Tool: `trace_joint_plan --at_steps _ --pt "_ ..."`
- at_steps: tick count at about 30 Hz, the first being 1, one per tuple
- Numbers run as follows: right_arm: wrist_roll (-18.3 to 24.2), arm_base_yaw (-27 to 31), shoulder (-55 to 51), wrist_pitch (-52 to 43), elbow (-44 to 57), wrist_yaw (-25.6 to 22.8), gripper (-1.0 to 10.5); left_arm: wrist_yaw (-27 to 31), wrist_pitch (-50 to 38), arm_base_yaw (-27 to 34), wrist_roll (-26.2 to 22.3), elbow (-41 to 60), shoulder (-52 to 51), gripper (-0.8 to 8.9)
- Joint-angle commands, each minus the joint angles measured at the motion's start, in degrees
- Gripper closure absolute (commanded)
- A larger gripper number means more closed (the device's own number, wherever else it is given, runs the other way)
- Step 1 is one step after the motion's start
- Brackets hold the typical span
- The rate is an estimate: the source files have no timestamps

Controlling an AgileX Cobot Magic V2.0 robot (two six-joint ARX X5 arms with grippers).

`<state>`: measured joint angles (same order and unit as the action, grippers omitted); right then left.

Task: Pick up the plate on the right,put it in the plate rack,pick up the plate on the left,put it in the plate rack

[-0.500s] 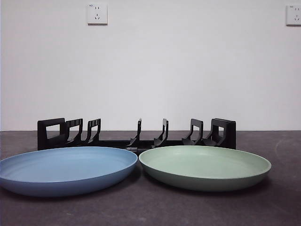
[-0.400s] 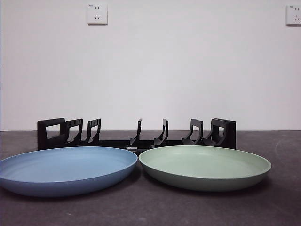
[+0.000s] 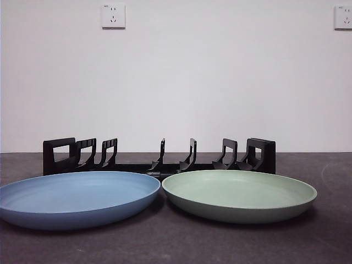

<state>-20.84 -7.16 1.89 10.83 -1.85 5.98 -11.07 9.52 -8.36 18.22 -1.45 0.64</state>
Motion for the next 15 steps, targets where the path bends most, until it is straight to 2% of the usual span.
trace_joint_plan --at_steps 1,11,15 --pt "-0.55 -0.02 2.23 -0.57 -2.21 -0.42 9.6 0.20 -0.37 0.09 1.60 -2.56 1.55 8.19" --pt "-0.07 -0.02 18.01 -3.10 -10.49 -0.26 9.6 0.07 -2.40 0.09 0.81 -12.87 18.25 8.19" --pt "-0.04 -0.02 26.56 -3.06 -14.78 0.13 9.6 -0.72 -2.21 0.09 -1.16 -17.70 26.86 8.20"
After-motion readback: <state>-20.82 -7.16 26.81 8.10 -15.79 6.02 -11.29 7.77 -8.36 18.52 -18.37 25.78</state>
